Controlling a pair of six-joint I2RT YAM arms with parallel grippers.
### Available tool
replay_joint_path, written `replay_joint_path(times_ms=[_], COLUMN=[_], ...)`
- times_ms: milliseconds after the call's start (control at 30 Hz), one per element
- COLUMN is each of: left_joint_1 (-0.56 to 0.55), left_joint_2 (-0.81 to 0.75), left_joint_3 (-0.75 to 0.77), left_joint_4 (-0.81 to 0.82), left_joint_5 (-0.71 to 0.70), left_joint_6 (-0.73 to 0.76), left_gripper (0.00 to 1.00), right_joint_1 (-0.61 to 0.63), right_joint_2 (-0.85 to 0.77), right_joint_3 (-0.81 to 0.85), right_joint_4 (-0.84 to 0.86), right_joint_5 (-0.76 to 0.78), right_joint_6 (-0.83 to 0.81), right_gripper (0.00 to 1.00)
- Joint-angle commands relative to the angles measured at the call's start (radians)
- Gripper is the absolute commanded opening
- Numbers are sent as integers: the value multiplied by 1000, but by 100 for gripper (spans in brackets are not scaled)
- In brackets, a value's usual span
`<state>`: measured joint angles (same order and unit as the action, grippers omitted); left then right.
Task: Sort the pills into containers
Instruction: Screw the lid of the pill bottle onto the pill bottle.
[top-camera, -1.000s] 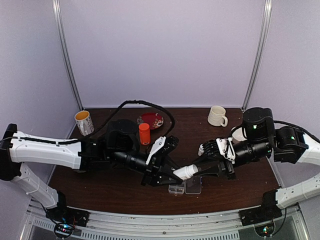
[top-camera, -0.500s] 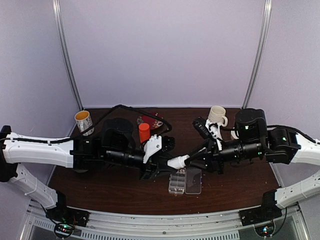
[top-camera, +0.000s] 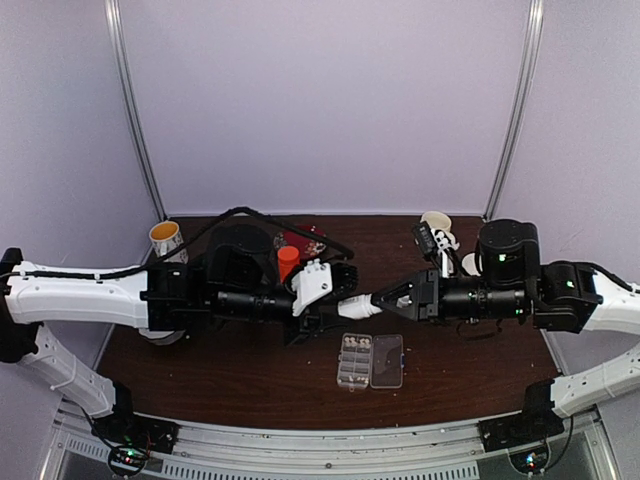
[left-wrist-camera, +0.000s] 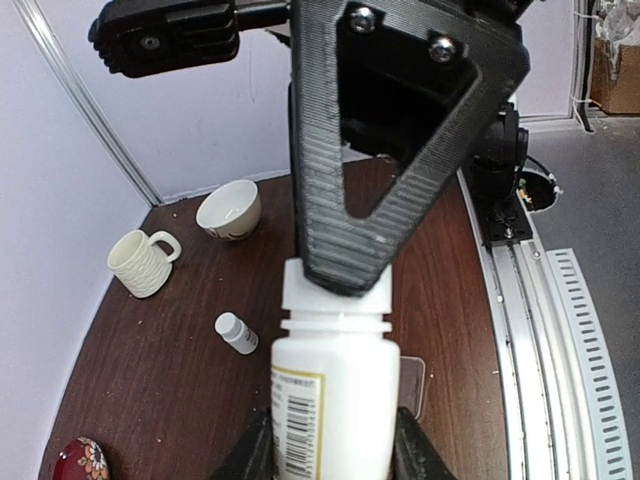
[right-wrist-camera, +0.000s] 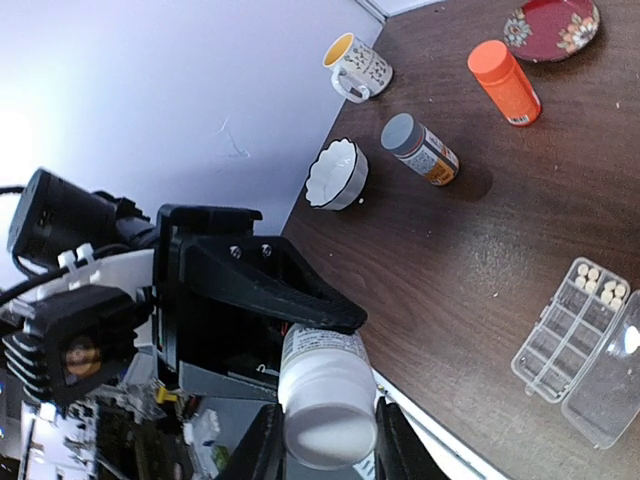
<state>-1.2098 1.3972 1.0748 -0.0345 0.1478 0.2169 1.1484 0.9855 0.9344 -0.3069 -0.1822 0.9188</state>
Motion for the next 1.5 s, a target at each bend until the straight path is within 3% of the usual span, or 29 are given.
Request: replay_joint_path(times_ms=[0,167,367,433,533,633,933,1133,1467], left_joint_1=[6,6,7,6,6,6,6,6,7], left_joint_2=[20,40,41,41,33,17,-39,-57,-68], left_joint_3=[70,66,28,19,-4,-41,-112,-137,-148], left_joint_4=[172,176,177,159,151,172,234,270,283], left_joint_5=[-65,-87,-66,-57,-50,-39,-9,43,99], left_joint_6=[37,56,56,47,23,-2,-78,-157,-209], left_gripper=[0,0,0,0,0,0,0,0,0], right_joint_1=[18,18,3,-23,-63,-110,-162,-164,-162], right_joint_2=[17,22,3,-22,-76,-115,-138,-177,-158], right_joint_3=[-24,-5,87,92,90,88,144,93,130], right_joint_4=[54,42,-130,-141,-154,-168,-277,-219,-265], right_joint_5=[-67,-49,64,70,93,89,119,-52,-193], right_joint_6=[255,292,76,-4,-116,-224,-552,-852,-1053], right_gripper=[2,8,34,47,80,98,100,97,95])
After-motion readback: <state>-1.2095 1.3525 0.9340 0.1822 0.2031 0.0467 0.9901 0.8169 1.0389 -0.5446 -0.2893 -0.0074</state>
